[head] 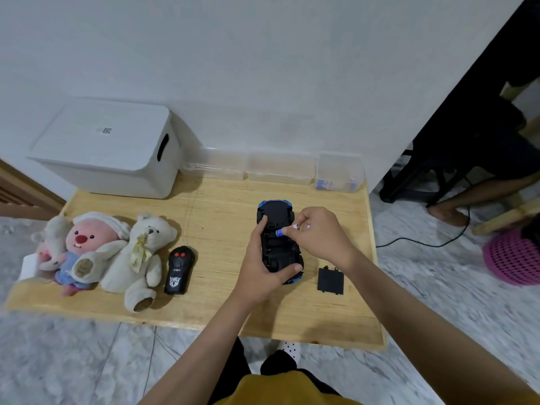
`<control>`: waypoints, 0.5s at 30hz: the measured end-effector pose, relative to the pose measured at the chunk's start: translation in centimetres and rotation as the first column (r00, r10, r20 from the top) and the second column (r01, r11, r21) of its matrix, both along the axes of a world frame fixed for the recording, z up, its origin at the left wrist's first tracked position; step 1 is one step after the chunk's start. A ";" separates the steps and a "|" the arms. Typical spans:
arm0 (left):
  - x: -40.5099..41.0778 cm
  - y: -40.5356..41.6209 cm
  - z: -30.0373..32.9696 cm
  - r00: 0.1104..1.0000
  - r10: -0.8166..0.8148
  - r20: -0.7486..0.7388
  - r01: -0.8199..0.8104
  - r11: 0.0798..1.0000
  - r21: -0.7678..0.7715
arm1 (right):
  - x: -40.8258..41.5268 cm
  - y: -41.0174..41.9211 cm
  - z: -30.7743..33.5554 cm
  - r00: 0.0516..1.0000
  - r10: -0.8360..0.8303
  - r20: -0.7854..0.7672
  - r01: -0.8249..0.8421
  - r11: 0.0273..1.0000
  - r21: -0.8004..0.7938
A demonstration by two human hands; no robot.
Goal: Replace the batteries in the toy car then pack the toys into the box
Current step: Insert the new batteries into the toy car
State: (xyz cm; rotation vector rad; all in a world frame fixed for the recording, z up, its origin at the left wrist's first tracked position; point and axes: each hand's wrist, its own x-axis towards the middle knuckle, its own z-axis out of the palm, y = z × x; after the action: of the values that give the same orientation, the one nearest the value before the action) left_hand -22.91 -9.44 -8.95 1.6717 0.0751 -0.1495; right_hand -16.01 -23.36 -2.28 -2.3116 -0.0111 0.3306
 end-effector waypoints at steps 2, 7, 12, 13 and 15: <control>0.0 -0.2 0.4 1.000 0.024 -0.005 -0.024 0.999 -0.036 | -0.3 0.5 -0.2 0.997 -0.072 0.030 0.070 0.997 0.041; 0.1 -0.7 0.9 0.997 0.081 0.003 -0.080 0.994 -0.071 | -1.0 1.4 -0.5 0.971 -0.217 0.101 0.211 0.975 0.070; 0.0 -0.8 1.4 0.994 0.110 0.010 -0.109 0.992 -0.057 | -1.4 1.8 -0.5 0.948 -0.279 0.150 0.263 0.958 0.118; 0.0 -0.8 1.4 0.994 0.105 0.010 -0.105 0.993 -0.055 | -1.5 1.8 -0.5 0.945 -0.283 0.162 0.266 0.957 0.118; 0.0 -0.8 1.5 0.997 0.078 0.003 -0.078 0.996 -0.041 | -1.5 2.0 -0.5 0.943 -0.282 0.179 0.265 0.958 0.114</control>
State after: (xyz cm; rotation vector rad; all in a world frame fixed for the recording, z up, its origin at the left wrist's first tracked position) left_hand -22.88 -10.27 -7.46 1.6257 0.1325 -0.0877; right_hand -17.47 -21.40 -2.79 -2.2124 0.1939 -0.0373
